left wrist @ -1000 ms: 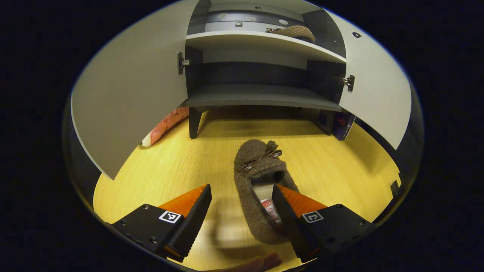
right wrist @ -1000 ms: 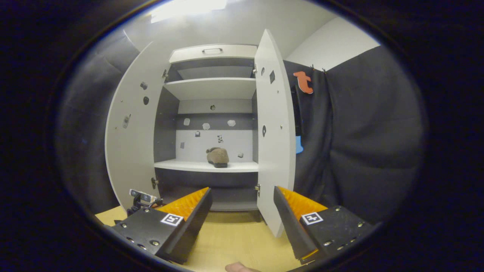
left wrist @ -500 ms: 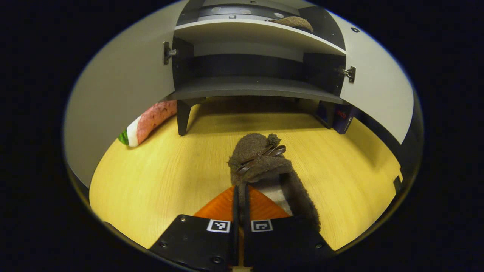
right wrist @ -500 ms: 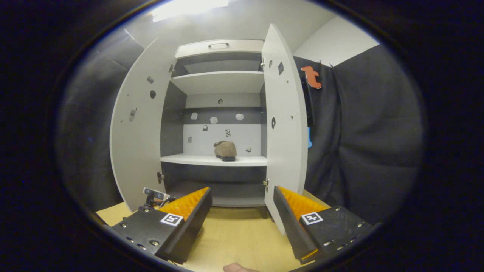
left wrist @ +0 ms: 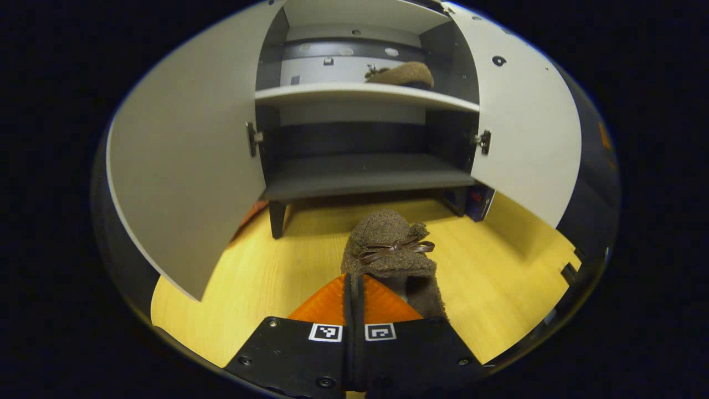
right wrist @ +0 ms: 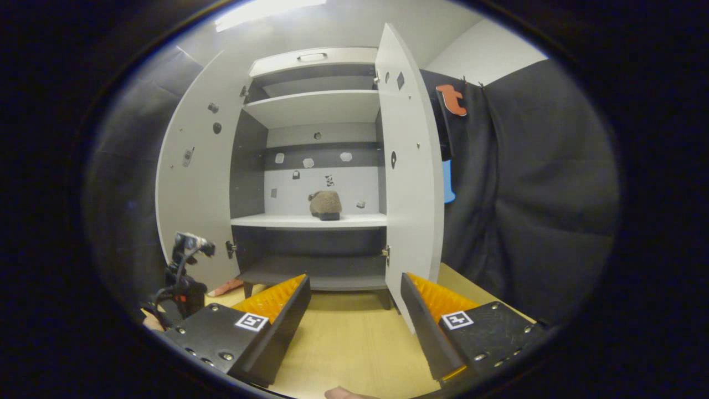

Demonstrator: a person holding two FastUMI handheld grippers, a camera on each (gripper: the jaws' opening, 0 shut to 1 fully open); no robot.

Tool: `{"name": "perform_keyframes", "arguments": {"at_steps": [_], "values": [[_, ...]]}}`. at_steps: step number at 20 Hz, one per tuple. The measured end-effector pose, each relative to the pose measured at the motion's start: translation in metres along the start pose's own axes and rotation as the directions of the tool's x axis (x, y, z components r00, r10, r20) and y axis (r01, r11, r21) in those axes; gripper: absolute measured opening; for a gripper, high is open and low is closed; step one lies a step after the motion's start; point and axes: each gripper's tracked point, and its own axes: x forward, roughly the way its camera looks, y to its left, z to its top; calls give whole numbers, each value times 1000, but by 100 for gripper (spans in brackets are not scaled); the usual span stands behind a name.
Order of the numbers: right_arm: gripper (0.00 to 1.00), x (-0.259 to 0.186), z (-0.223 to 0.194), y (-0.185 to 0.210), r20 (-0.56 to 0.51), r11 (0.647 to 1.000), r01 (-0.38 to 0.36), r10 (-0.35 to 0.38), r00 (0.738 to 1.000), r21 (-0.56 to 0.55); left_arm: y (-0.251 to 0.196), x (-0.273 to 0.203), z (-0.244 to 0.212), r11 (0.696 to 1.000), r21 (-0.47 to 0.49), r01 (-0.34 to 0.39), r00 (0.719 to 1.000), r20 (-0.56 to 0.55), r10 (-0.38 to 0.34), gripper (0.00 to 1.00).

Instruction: Grab one shoe with the right hand and put it into the shoe cabinet, grab the other shoe with the left hand and put it into the shoe cabinet; then close the right door with the right hand and the left door with the left hand.

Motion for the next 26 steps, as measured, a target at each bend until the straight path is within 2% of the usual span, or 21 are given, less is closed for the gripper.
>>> {"name": "perform_keyframes", "arguments": {"at_steps": [3, 7, 13, 15, 19, 22, 26], "values": [[98, -3, -6, -4, -4, 1000, 6, -6, 1000, 18, -6, -25, 52, 1000, -8, 5, 994, 113, -4, 1], [98, -11, -6, -7, 1, 999, 1, -1, 1000, 35, -9, -51, 122, 1000, 16, 0, 967, 254, -4, 1], [98, -21, 1, -8, 33, 998, -25, 23, 999, 52, 17, -58, 235, 996, -31, -88, 907, 410, 93, 0], [98, -24, 2, -5, 40, 997, -41, 39, 998, 66, 27, -46, 271, 993, -66, -93, 896, 430, 113, 0], [98, -27, 0, 1, 54, 997, -66, 63, 997, 49, 30, -1, 325, 992, -119, -47, 897, 431, 95, 0], [98, -29, -6, 11, 53, 996, -74, 72, 996, 47, 39, 42, 348, 986, -153, -73, 908, 399, 130, 0], [98, -26, -10, 19, 48, 994, -94, 91, 995, 59, 33, 95, 376, 982, -177, -65, 908, 397, 132, 0]]}}
